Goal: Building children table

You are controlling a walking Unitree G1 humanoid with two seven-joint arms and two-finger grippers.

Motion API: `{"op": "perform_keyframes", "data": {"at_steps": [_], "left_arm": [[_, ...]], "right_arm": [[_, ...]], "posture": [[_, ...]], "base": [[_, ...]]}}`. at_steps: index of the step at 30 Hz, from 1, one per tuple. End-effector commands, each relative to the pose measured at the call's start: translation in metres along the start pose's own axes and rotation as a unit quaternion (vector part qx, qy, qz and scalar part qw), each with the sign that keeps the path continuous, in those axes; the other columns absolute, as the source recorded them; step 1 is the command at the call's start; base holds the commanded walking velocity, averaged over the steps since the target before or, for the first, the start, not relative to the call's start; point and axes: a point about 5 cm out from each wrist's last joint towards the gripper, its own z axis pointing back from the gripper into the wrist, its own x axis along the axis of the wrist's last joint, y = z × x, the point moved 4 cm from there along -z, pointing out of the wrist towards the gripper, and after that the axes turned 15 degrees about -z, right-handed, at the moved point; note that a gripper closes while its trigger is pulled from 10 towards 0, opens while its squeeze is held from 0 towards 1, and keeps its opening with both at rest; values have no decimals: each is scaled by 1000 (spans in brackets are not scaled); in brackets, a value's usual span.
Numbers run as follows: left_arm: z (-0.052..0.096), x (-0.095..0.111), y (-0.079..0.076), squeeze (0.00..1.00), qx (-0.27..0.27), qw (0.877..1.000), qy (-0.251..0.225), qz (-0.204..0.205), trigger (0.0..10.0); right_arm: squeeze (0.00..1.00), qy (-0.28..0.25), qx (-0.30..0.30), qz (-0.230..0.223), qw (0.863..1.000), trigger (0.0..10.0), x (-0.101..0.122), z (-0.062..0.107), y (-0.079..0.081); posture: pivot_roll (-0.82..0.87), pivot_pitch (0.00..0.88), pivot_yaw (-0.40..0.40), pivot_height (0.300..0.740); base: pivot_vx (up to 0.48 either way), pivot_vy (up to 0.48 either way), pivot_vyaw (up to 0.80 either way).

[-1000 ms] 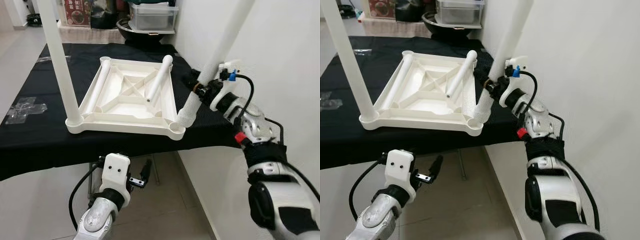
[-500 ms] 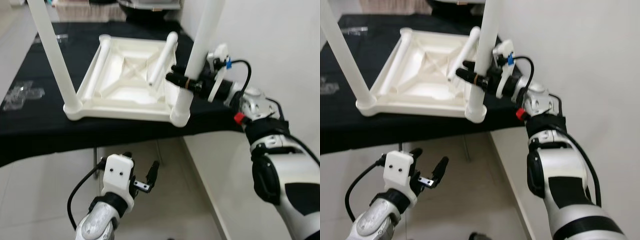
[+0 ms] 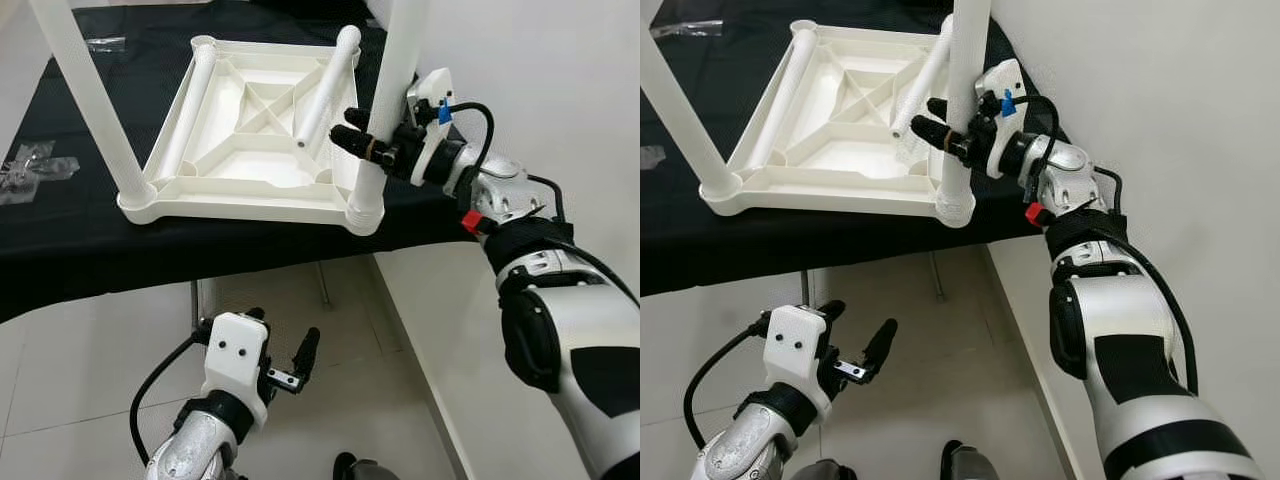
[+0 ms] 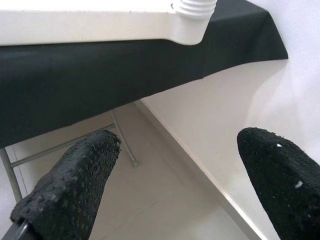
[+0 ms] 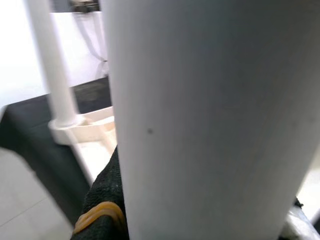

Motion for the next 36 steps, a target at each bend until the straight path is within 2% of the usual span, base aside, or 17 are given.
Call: {"op": "perform_keyframes", "data": {"at_steps": [1,9,21,24,27,28,30,32,36], "left_arm": [[3,-2,-2,0,-2,1000,9,-2,10000],[2,-2,0,0,3,1000,11,-5,10000],[-1,-1,1,0,8,1000,11,-7,10000],[-2,-2,2,0,10,1000,11,-8,10000],[-3,-3,1,0,9,1000,12,-10,10000],[-3,-3,1,0,9,1000,12,-10,10000],[-4,-3,1,0,10,1000,10,-10,10000],[-5,-3,1,0,11,1000,8,-10,10000],[-7,-1,3,0,13,1000,4,-12,10000]], "right_arm": [[0,5,-9,2,1000,10000,-3,-1,-1],[0,13,-27,10,1000,10000,-10,-3,-3],[0,27,-44,-12,999,10000,-31,-12,3],[0,43,-69,-20,997,10000,-44,-14,2],[0,41,-133,-17,990,10000,-51,-11,-9],[0,41,-133,-17,990,10000,-51,-11,-9],[0,22,-205,-39,978,10000,-52,-5,-22],[0,6,-251,-57,966,10000,-53,1,-31],[0,-7,-289,-59,955,10000,-56,6,-36]], "posture": [[161,241,-73,740],[156,230,-76,740],[156,225,-81,740],[148,216,-78,740],[141,206,-79,740],[141,206,-79,740],[142,198,-83,740],[146,190,-84,740],[148,181,-81,740]], "base": [[0,0,0],[0,0,0],[0,0,0],[0,0,0],[0,0,0],[0,0,0],[0,0,0],[0,0,0],[0,0,0]]}}
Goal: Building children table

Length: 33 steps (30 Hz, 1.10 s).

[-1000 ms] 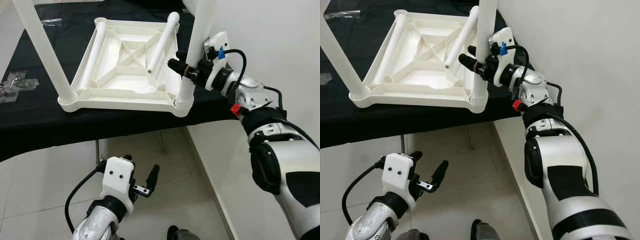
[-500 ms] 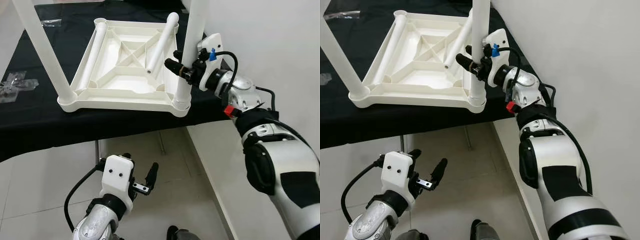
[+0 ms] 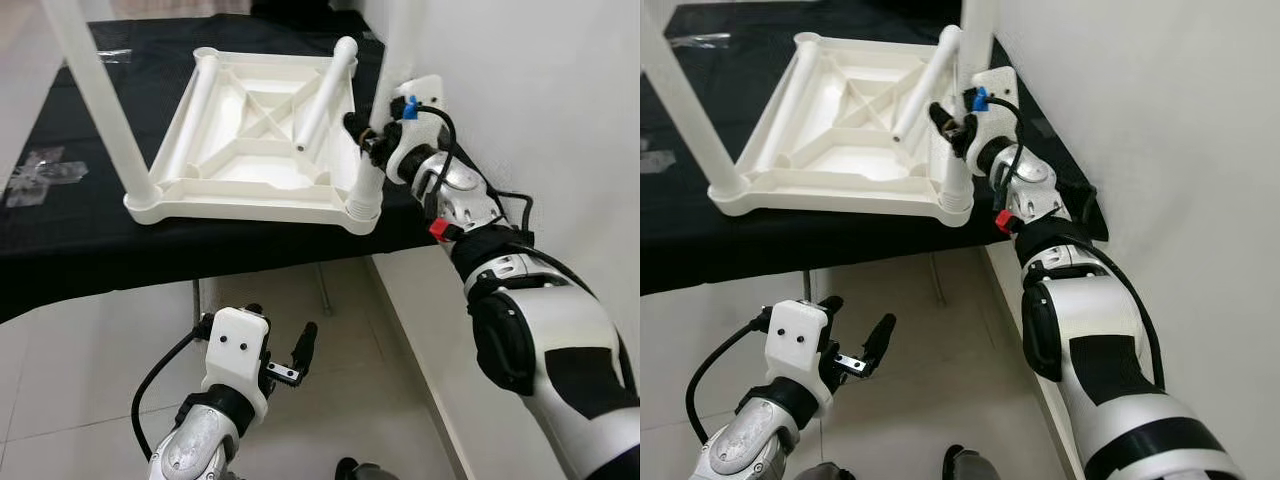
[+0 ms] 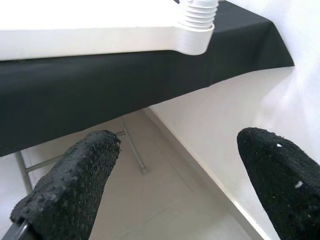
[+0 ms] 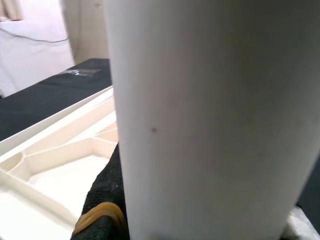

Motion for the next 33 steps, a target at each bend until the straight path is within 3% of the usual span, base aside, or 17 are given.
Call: {"op": "perform_keyframes", "data": {"at_steps": [1,3,10,17,25,28,33], "left_arm": [[0,-5,-1,0,1,1000,8,-3,10000],[-2,-4,1,0,2,1000,5,-6,10000],[-4,-6,4,0,6,1000,5,-10,10000],[-5,-6,4,0,8,1000,5,-10,10000],[-6,-7,4,0,10,1000,4,-12,10000],[-7,-6,4,0,12,1000,2,-11,10000],[-7,-6,6,0,14,1000,2,-14,10000]], "right_arm": [[0,44,-49,-12,998,10000,-32,11,-19],[0,20,-104,-21,994,10000,-33,13,-26],[0,-16,-160,-16,987,10000,-30,13,-26],[0,-23,-263,9,965,10000,-37,15,-26],[0,-16,-352,-21,936,10000,-43,14,-12],[0,-14,-381,-72,922,10000,-48,13,-2],[0,-39,-411,-89,907,10000,-44,15,4]], "posture": [[148,181,-81,740],[143,171,-78,740],[138,161,-82,740],[134,166,-86,740],[132,165,-89,740],[133,167,-96,740],[132,168,-99,740]], "base": [[0,0,0],[0,0,0],[0,0,0],[0,0,0],[0,0,0],[0,0,0],[0,0,0]]}}
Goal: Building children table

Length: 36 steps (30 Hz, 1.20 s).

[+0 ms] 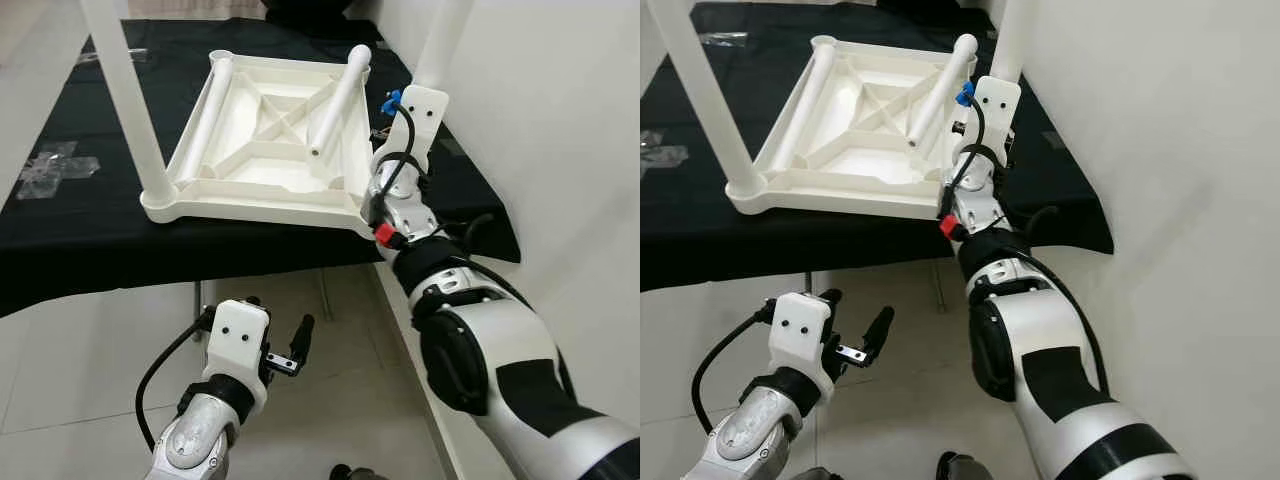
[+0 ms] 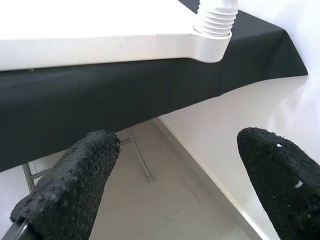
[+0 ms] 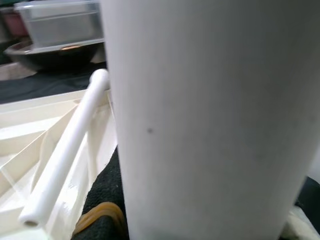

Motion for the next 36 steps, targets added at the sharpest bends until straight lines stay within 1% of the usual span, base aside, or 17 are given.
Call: {"op": "perform_keyframes", "data": {"at_steps": [1,5,8,9,11,12,13,14,15,16,17,20,24,26,30,34,36], "left_arm": [[1,-4,0,0,2,1000,7,-2,10000],[0,-4,1,0,4,1000,7,-2,10000],[-1,-5,0,0,4,1000,7,-3,10000],[-1,-5,0,0,4,1000,7,-3,10000],[-1,-5,0,0,4,1000,7,-3,10000],[-1,-5,1,0,6,1000,7,-3,10000],[-1,-5,1,0,6,1000,7,-3,10000],[-1,-6,2,0,8,1000,7,-2,10000],[-1,-6,2,0,8,1000,7,-2,10000],[-1,-6,2,0,9,1000,8,-2,10000],[-1,-6,3,0,12,1000,6,7,10000],[-3,-6,2,0,10,1000,5,1,10000],[-6,-3,6,0,24,1000,0,1,10000],[-6,-3,7,0,25,1000,0,1,10000],[-7,-2,19,0,53,999,-1,13,10000],[-8,0,23,0,57,998,-6,5,10000],[-8,0,23,0,54,998,-6,5,10000]], "right_arm": [[0,56,-47,5,997,10000,-33,6,-20],[0,45,-82,-13,996,10000,-34,15,-18],[0,33,-75,-16,997,10000,-30,16,-13],[0,34,-54,-36,997,10000,-27,16,-6],[0,34,-54,-36,997,10000,-27,16,-6],[0,-32,46,-55,997,10000,9,12,21],[0,-32,46,-55,997,10000,9,12,21],[0,-70,92,-60,992,10000,30,12,32],[0,-70,92,-60,992,10000,30,12,32],[0,-103,127,-56,985,10000,46,13,40],[0,-157,165,-47,973,10000,69,17,46],[0,-187,188,-44,963,10000,81,20,44],[0,-179,240,-47,953,10000,75,25,37],[0,-173,248,-48,952,10000,71,26,34],[0,-158,274,-33,948,10000,55,28,21],[0,-148,273,-20,950,10000,48,27,10],[0,-146,277,-25,949,10000,50,27,8]], "posture": [[132,168,-99,740],[128,167,-99,740],[129,168,-98,740],[131,166,-100,740],[131,166,-100,740],[133,166,-102,740],[133,166,-102,740],[131,165,-102,740],[131,165,-102,740],[127,163,-99,740],[127,163,-99,740],[123,159,-100,740],[122,156,-101,740],[122,156,-101,740],[126,151,-100,740],[130,147,-99,740],[130,144,-98,740]], "base": [[0,0,0],[0,0,0],[0,0,0],[0,0,0],[0,0,0],[0,0,0],[0,0,0],[0,0,0],[0,0,0],[0,0,0],[0,0,0],[0,0,0],[0,0,0],[0,0,0],[0,0,0],[84,0,0],[386,0,0]]}}
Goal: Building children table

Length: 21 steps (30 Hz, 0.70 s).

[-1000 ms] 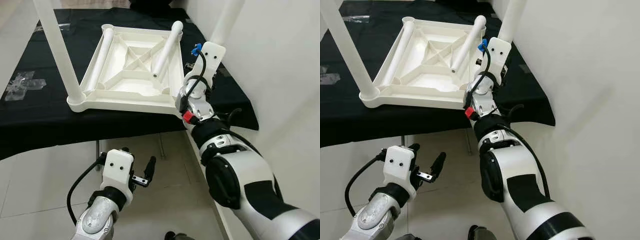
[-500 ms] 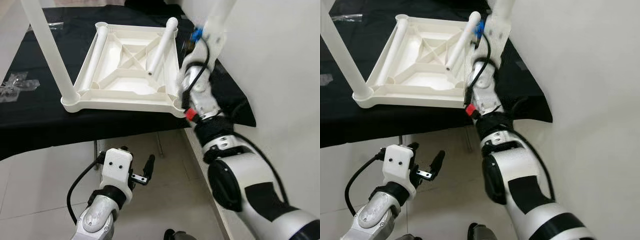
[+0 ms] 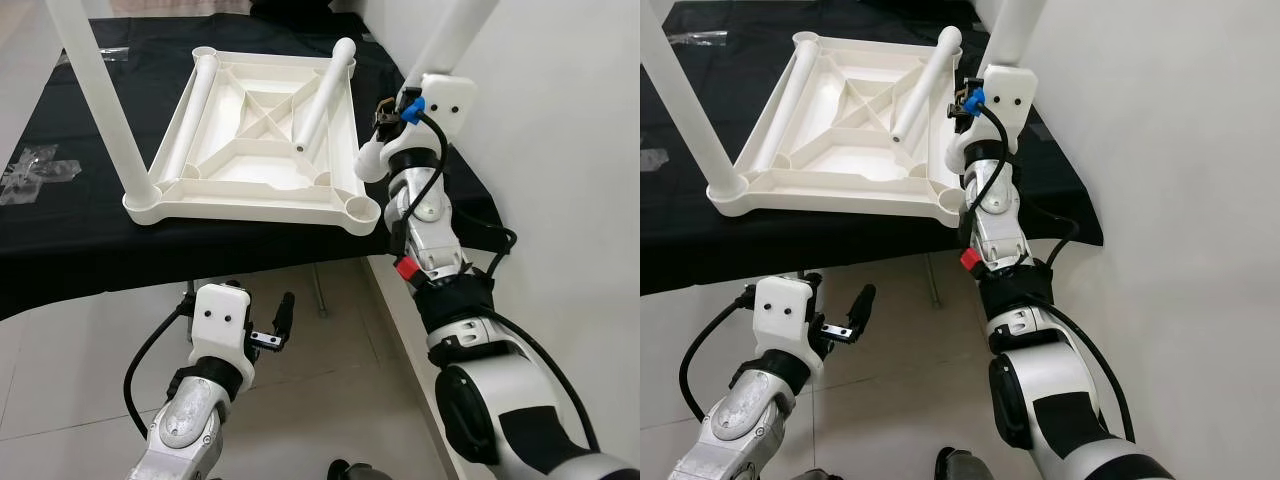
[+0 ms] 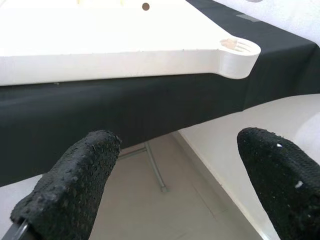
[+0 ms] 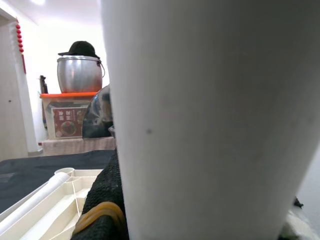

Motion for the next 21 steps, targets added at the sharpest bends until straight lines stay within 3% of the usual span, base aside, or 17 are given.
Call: {"op": "perform_keyframes", "data": {"at_steps": [1,12,21], "left_arm": [[1,-2,0,0,-1,1000,3,-1,10000],[0,0,-2,0,-4,1000,-3,-9,10000],[-7,16,2,0,8,999,-31,-23,10000]], "right_arm": [[0,-7,9,-4,1000,10000,6,0,0],[0,-4,23,-12,1000,10000,8,1,0],[0,-2,36,-14,999,10000,8,3,3]], "posture": [[129,144,-99,740],[130,138,-101,740],[129,126,-102,740]], "base": [[398,0,0],[434,0,0],[440,0,0]]}}
